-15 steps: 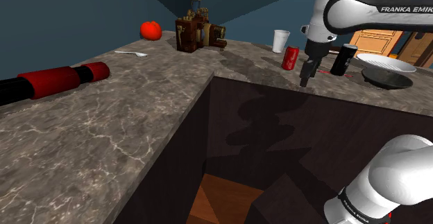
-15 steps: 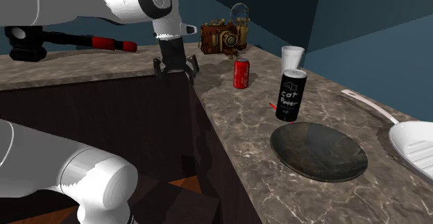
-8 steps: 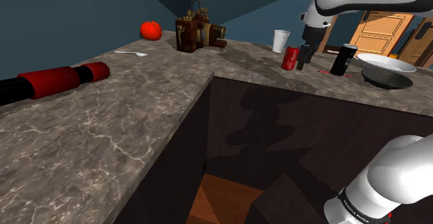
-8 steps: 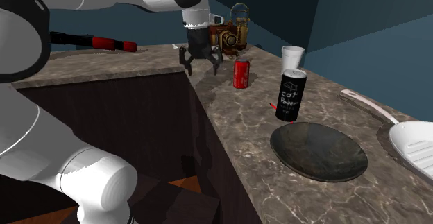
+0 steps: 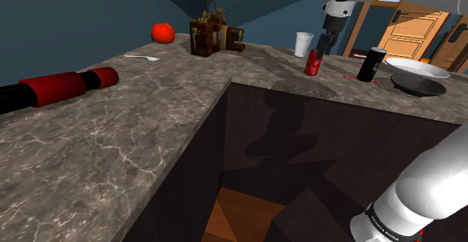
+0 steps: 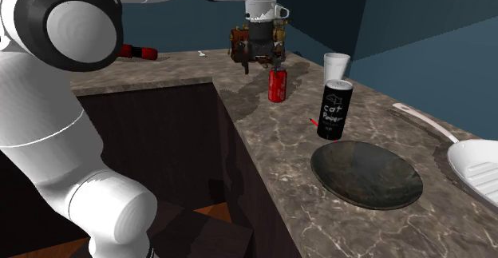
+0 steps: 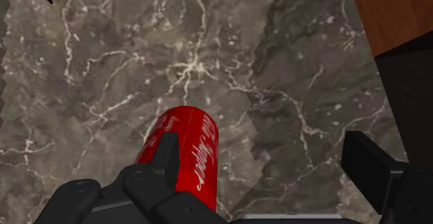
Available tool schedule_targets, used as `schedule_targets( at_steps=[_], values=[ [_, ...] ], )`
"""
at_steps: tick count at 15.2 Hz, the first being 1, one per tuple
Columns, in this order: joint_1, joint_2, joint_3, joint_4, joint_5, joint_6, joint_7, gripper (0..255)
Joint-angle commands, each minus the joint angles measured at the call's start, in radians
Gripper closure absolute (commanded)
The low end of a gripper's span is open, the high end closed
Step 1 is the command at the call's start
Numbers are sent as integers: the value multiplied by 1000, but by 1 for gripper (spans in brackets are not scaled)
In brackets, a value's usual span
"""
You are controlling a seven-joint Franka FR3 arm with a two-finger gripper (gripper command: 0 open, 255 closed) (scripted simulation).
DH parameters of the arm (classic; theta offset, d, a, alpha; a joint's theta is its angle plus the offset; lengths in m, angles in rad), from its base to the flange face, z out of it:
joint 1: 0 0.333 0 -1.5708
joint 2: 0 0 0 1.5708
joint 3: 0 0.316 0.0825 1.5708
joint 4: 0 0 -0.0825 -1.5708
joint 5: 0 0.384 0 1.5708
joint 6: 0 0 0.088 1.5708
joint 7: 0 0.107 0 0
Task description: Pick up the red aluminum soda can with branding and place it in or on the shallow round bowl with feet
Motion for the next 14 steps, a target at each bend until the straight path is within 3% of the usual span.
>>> schedule_targets(
  at_steps=[1,5,14],
  values=[
    [-13,84,-26,113,35,-28,-41,0],
    [-50,230,-61,312,105,-85,-104,0],
    [-44,201,-56,173,95,27,-100,0]
  ],
)
